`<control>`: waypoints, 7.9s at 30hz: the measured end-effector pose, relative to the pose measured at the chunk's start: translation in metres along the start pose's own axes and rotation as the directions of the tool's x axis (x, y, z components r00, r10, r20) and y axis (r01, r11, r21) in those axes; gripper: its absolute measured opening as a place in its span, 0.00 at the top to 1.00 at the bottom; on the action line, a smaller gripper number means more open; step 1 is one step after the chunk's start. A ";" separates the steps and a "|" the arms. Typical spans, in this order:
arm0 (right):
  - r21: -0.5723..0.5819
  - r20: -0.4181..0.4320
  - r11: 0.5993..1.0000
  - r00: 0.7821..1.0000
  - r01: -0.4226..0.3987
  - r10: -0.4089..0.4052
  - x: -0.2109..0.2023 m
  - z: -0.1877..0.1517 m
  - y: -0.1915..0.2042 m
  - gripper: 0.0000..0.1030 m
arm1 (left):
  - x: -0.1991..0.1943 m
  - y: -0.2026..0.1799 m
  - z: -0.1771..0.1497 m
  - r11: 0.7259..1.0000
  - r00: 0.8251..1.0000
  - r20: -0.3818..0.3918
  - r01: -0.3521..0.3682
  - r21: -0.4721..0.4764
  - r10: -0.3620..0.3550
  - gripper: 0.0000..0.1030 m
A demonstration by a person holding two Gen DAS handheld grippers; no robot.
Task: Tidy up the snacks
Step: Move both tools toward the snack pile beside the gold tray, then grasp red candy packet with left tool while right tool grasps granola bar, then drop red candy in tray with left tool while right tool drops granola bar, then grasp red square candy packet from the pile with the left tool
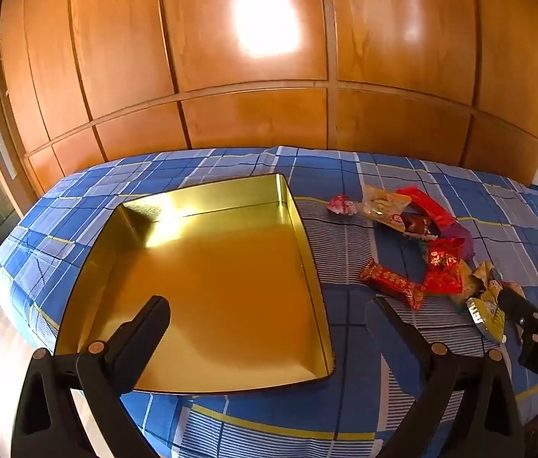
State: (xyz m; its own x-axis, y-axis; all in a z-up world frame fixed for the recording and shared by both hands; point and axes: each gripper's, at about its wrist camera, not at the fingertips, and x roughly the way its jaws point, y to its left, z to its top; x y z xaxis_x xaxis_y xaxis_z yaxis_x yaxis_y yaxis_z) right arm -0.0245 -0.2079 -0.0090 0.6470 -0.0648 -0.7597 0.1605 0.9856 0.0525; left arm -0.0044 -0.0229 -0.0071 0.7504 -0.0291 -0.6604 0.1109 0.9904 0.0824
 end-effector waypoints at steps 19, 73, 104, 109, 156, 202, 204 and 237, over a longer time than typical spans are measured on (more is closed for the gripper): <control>-0.003 -0.074 0.997 0.994 0.077 -0.077 -0.009 0.002 -0.019 0.05 | -0.005 -0.020 0.007 0.998 0.999 0.003 0.040 0.055 -0.040 0.00; 0.238 -0.053 0.960 0.989 0.146 -0.137 -0.018 -0.003 -0.123 0.12 | 0.146 -0.125 0.040 0.966 0.849 -0.465 0.252 -0.061 -0.251 0.78; 0.148 -0.349 0.988 0.937 0.052 0.003 0.048 -0.035 -0.098 0.71 | 0.071 0.040 0.091 0.916 0.920 -0.143 0.328 -0.229 -0.365 0.80; 0.139 -0.344 0.989 0.939 0.047 0.004 0.048 -0.034 -0.096 0.71 | 0.128 0.066 0.097 0.919 0.914 -0.239 0.251 -0.304 -0.329 0.80; 0.016 -0.270 0.907 0.871 -0.421 0.410 0.027 0.054 0.070 0.72 | 0.048 0.094 0.010 0.967 0.982 -0.175 0.024 -0.252 -0.070 0.47; -0.023 -0.199 0.981 0.962 -0.193 0.184 0.044 0.051 0.054 0.66 | 0.029 0.071 0.001 0.985 0.983 -0.163 0.063 -0.158 -0.089 0.46; -0.024 -0.196 0.985 0.967 -0.172 0.164 0.042 0.050 0.042 0.66 | 0.028 0.065 0.002 0.987 0.982 -0.164 0.069 -0.143 -0.092 0.46; 0.132 -0.298 0.991 0.955 0.035 0.006 0.076 0.057 -0.161 0.65 | 0.058 -0.145 0.044 0.868 0.851 -0.341 0.471 0.157 -0.400 0.39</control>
State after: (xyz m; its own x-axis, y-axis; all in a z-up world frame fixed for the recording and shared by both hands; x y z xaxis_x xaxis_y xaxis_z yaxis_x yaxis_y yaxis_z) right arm 0.0412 -0.3801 -0.0380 0.3969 -0.0095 -0.9178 0.2798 0.9536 0.1111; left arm 0.0515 -0.1740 -0.0243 0.3718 -0.3748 -0.8493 0.5523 0.8247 -0.1222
